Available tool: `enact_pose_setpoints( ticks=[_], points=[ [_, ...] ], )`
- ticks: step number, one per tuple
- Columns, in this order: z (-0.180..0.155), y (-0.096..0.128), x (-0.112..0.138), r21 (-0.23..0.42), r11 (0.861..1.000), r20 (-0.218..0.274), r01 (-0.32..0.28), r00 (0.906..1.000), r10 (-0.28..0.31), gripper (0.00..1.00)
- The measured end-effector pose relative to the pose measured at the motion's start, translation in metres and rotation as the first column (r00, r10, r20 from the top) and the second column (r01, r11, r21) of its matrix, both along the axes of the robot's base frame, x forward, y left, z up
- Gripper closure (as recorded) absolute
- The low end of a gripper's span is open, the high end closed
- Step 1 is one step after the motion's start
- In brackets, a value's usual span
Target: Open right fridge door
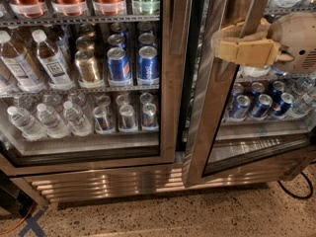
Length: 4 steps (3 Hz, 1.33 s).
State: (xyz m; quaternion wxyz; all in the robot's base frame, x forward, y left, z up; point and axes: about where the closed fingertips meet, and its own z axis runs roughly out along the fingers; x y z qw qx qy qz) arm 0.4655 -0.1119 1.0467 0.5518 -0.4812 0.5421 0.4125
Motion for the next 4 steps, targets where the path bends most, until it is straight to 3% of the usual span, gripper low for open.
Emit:
enact_pose_setpoints(
  ticks=[4],
  points=[
    [-0.0003,-0.0049,-0.0121,0.005,1.000,-0.010,0.007,0.9999,-0.007,1.00]
  ],
)
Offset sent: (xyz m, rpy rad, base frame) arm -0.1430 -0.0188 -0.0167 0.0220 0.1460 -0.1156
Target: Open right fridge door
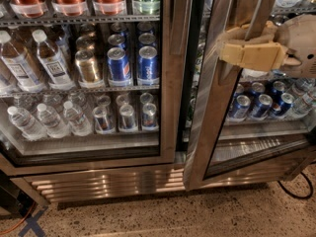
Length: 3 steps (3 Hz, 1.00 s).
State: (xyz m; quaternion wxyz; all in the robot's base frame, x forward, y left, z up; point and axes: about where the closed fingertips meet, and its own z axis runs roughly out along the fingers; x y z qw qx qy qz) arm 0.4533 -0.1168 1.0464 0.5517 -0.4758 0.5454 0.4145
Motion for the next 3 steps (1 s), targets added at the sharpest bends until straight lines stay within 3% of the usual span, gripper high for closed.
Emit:
enact_pose_setpoints(
  ticks=[3],
  points=[
    [-0.0010,-0.0053,-0.0162,0.000,0.999,-0.012,0.033,0.9994,-0.033,1.00]
  ],
)
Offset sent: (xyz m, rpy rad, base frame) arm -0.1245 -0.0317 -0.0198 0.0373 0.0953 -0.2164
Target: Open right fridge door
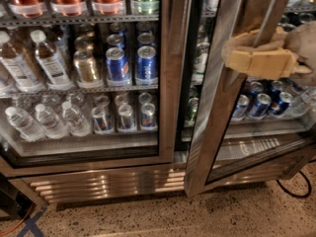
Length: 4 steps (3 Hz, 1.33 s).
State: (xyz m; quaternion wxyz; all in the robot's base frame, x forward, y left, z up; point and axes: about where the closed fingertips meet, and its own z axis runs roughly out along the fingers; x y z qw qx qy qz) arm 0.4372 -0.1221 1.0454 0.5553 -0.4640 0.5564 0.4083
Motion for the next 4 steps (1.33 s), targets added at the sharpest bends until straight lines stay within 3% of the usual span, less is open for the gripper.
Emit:
enact_pose_setpoints(
  ticks=[2,3,4],
  points=[
    [0.0006,-0.0033,-0.0093,0.003,1.000,-0.004,0.016,0.9999,-0.016,1.00],
    [0.0006,-0.0062,-0.0098,0.003,1.000,-0.004,0.016,0.9999,-0.016,0.82],
    [0.0006,-0.0062,-0.0098,0.003,1.000,-0.004,0.016,0.9999,-0.016,0.57]
  ],
)
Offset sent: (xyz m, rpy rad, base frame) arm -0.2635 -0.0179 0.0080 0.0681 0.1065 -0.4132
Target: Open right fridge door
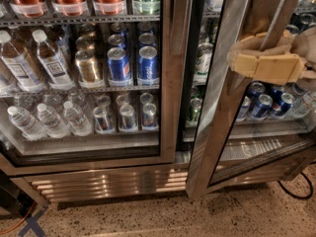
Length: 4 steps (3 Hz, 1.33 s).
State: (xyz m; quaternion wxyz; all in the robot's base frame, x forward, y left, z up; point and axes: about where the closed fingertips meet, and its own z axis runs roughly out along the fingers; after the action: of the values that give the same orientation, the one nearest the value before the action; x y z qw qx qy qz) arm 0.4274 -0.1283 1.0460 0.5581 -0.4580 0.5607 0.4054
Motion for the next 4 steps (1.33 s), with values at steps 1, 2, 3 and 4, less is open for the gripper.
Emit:
enact_pose_setpoints(
  ticks=[1,2,3,4],
  points=[
    [0.0000,0.0000,0.0000,0.000,1.000,0.000,0.000,1.0000,0.000,0.34],
    [0.0000,0.0000,0.0000,0.000,1.000,0.000,0.000,1.0000,0.000,0.10],
    [0.0000,0.0001,0.0000,0.000,1.000,0.000,0.000,1.0000,0.000,0.00],
    [0.0000,0.0001,0.0000,0.000,1.000,0.000,0.000,1.0000,0.000,0.00]
  ],
)
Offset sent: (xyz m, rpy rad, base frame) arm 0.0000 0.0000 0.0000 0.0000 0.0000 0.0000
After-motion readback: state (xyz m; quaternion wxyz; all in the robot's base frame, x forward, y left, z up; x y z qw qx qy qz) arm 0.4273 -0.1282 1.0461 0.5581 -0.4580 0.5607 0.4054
